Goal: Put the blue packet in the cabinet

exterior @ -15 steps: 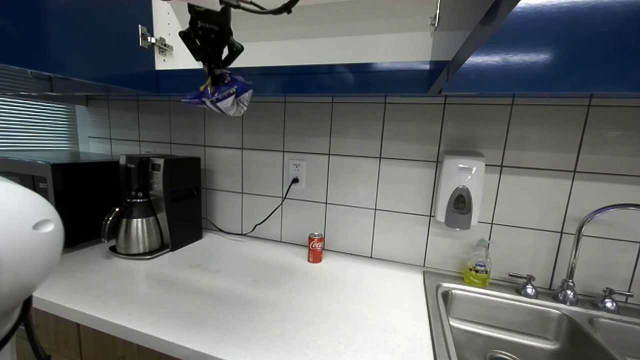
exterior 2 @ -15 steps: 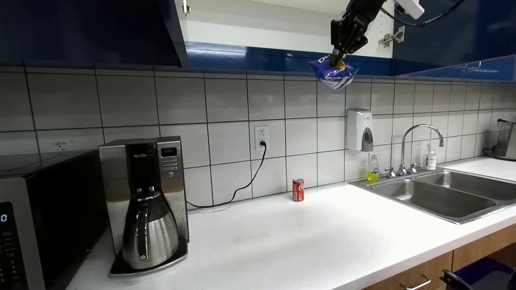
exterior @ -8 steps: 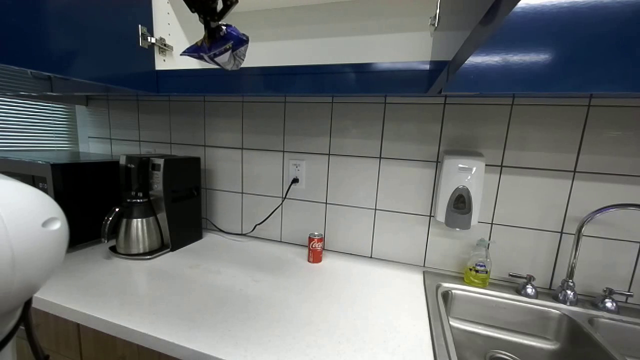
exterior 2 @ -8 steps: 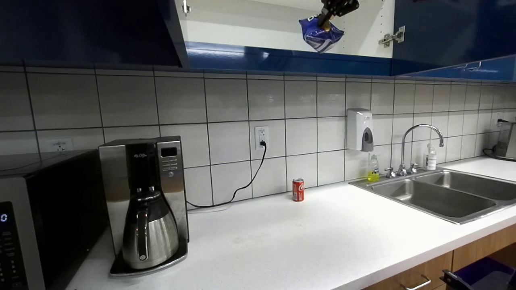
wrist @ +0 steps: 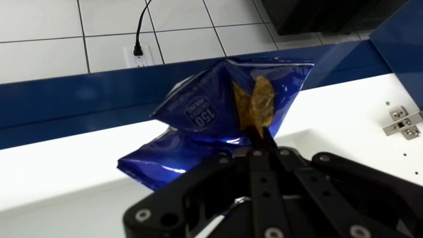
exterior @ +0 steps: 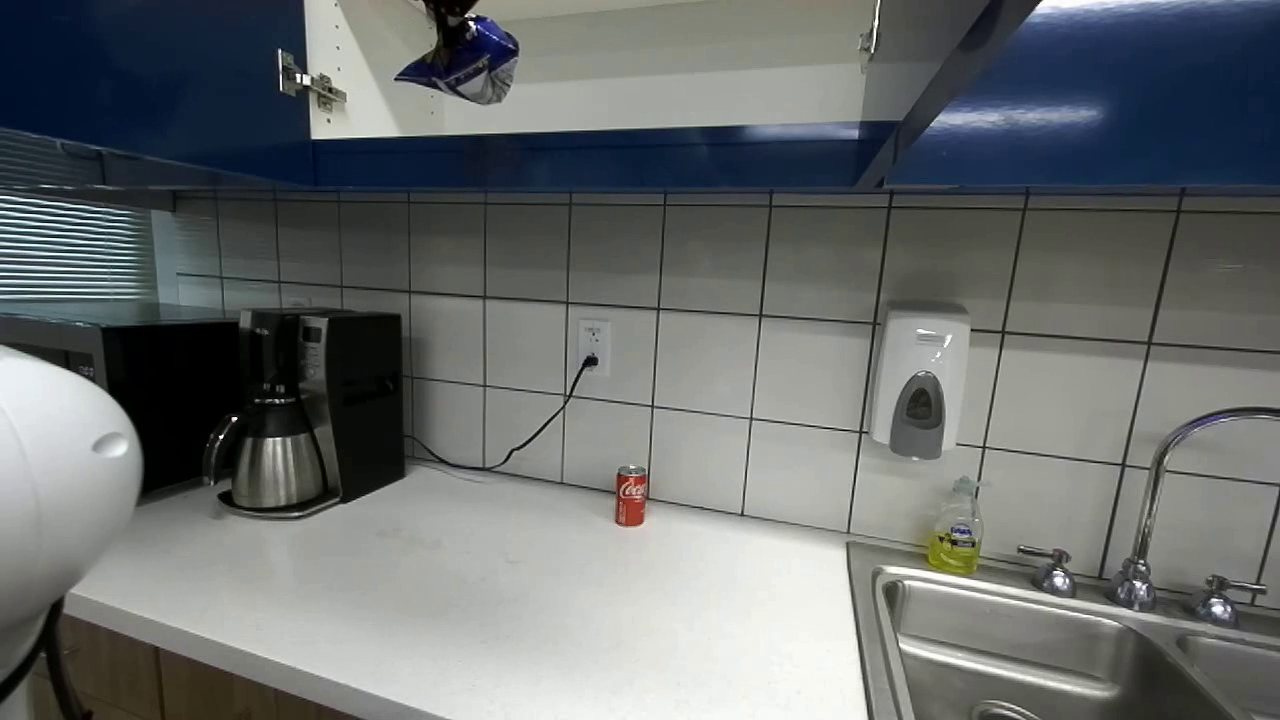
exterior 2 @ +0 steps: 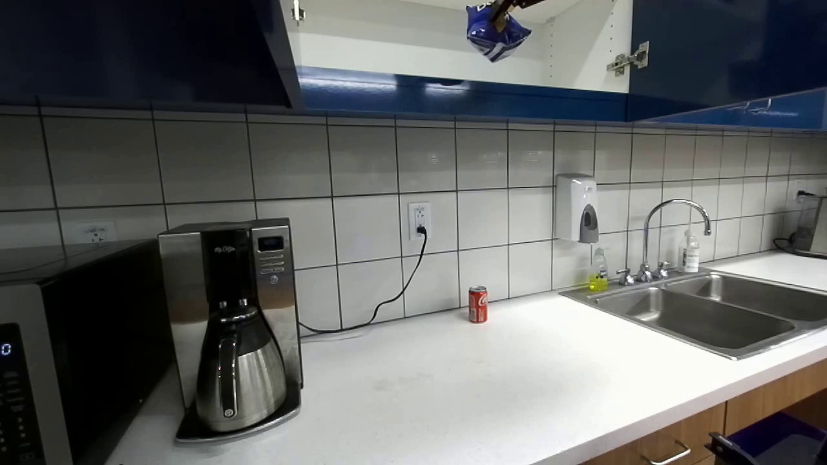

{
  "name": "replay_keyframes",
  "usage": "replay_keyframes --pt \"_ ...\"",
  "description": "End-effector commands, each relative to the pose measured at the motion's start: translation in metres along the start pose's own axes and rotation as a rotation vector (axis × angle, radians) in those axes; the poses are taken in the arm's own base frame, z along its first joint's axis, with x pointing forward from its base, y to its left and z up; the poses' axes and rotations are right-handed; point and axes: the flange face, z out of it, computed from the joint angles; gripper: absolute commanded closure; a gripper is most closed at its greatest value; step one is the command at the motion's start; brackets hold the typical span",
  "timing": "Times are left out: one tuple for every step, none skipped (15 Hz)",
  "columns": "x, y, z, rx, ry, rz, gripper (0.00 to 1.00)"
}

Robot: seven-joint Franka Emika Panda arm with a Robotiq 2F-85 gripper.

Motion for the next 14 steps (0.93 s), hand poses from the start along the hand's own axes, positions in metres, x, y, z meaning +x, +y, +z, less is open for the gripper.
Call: replay_keyframes --pt "0.036 0.002 0.010 0.008 0.046 0.046 1.00" --pt "0.043 0.003 0.014 0.005 0.052 0.053 1.00" --pt "0.050 0.004 0.017 0.003 0.056 0.058 1.00" --pt "0.056 0.005 0.021 0.001 0.061 0.066 1.00" --pt "0.063 0.006 0.025 -0.002 0.064 0.073 1.00" --pt "0.070 0.008 0.029 -0.008 0.067 0.080 1.00" --pt "0.076 0.009 0.033 -0.013 0.070 0.087 1.00" --pt "0.082 0.011 0.038 -0.018 0.072 0.092 1.00" --pt "0.088 0.013 0.043 -0.024 0.074 0.101 1.00" --pt "0.094 0.016 0.048 -0.030 0.075 0.110 1.00" --pt "0.100 0.019 0.053 -0.033 0.075 0.119 1.00" --pt "0.105 0.022 0.057 -0.035 0.075 0.127 1.00" --pt "0.110 0.025 0.063 -0.039 0.074 0.134 1.00" --pt "0.115 0.029 0.069 -0.047 0.073 0.142 1.00"
